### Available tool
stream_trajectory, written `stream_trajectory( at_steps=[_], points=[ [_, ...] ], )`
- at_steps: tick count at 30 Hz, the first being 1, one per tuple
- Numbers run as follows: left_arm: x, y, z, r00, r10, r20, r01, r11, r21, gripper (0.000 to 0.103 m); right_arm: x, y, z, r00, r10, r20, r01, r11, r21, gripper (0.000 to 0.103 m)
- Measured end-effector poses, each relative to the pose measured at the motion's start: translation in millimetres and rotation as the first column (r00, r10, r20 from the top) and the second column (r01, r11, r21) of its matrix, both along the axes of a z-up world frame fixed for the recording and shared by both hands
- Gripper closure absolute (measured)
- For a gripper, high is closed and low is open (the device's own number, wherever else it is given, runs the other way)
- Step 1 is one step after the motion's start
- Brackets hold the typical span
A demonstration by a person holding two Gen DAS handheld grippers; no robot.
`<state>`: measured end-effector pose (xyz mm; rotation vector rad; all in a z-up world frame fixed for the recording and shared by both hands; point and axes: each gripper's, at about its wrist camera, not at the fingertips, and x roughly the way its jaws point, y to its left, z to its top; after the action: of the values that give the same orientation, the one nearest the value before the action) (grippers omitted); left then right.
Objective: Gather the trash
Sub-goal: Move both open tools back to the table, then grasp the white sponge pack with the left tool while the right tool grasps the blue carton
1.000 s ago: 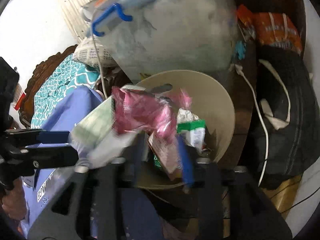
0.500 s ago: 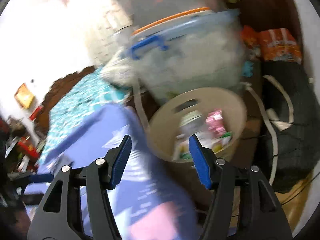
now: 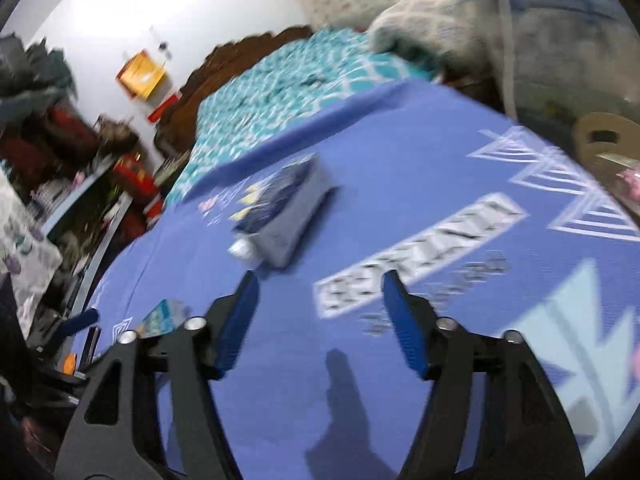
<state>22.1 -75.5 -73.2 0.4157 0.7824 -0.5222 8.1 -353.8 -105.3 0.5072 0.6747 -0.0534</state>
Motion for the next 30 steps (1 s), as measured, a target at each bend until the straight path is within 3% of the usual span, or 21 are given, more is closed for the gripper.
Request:
stream_trajectory(
  at_steps=[5, 7, 8, 12, 13, 14, 15, 17, 20, 23, 27, 30],
  points=[
    [15, -1, -31, 0.999, 0.026, -0.031, -0.024, 0.999, 0.039, 0.011, 67, 19, 5, 0.999, 0.017, -0.045, -0.019, 0.998, -0.057, 0.018],
    [19, 2, -35, 0.999, 0.017, -0.047, -0.015, 0.999, 0.036, 0.021, 98, 14, 4, 0.997, 0.001, -0.073, -0.007, 0.996, -0.084, 0.018],
    [22, -1, -37, 0.998, 0.008, -0.065, -0.006, 1.0, 0.03, 0.032, 114, 16, 3, 0.996, -0.007, -0.088, -0.001, 0.996, -0.089, 0.017],
    [21, 7, -39, 0.996, -0.006, -0.093, 0.006, 1.0, -0.006, 0.039, 161, 19, -12, 0.985, -0.033, -0.172, 0.016, 0.995, -0.095, 0.016],
    [21, 9, -39, 0.995, -0.006, -0.098, 0.005, 1.0, -0.014, 0.04, 169, 21, -20, 0.979, -0.032, -0.204, 0.012, 0.995, -0.095, 0.018],
    [22, 9, -39, 0.995, -0.006, -0.101, 0.004, 1.0, -0.02, 0.04, 176, 20, -26, 0.97, -0.044, -0.238, 0.018, 0.994, -0.108, 0.033],
    [21, 11, -38, 0.994, -0.004, -0.106, 0.001, 1.0, -0.03, 0.04, 174, 20, -32, 0.966, -0.055, -0.254, 0.024, 0.992, -0.123, 0.037],
    [21, 12, -37, 0.993, -0.006, -0.117, 0.0, 0.999, -0.048, 0.04, 159, 16, -34, 0.973, -0.016, -0.231, 0.001, 0.998, -0.066, 0.05],
    [17, 11, -33, 0.99, -0.031, -0.14, 0.019, 0.996, -0.086, 0.04, 123, 9, -27, 0.982, 0.012, -0.188, -0.017, 1.0, -0.026, 0.05],
    [9, -2, -27, 0.987, -0.085, -0.139, 0.07, 0.991, -0.113, 0.041, 71, 7, -21, 0.99, 0.022, -0.143, -0.03, 0.998, -0.051, 0.05],
    [-1, -28, -28, 0.974, -0.158, -0.163, 0.135, 0.98, -0.143, 0.041, -3, -2, -21, 0.991, -0.052, -0.123, 0.038, 0.993, -0.11, 0.05],
    [-12, -49, -34, 0.967, -0.19, -0.171, 0.17, 0.977, -0.126, 0.04, -47, -15, -34, 0.981, -0.129, -0.143, 0.113, 0.987, -0.115, 0.05]
  ],
)
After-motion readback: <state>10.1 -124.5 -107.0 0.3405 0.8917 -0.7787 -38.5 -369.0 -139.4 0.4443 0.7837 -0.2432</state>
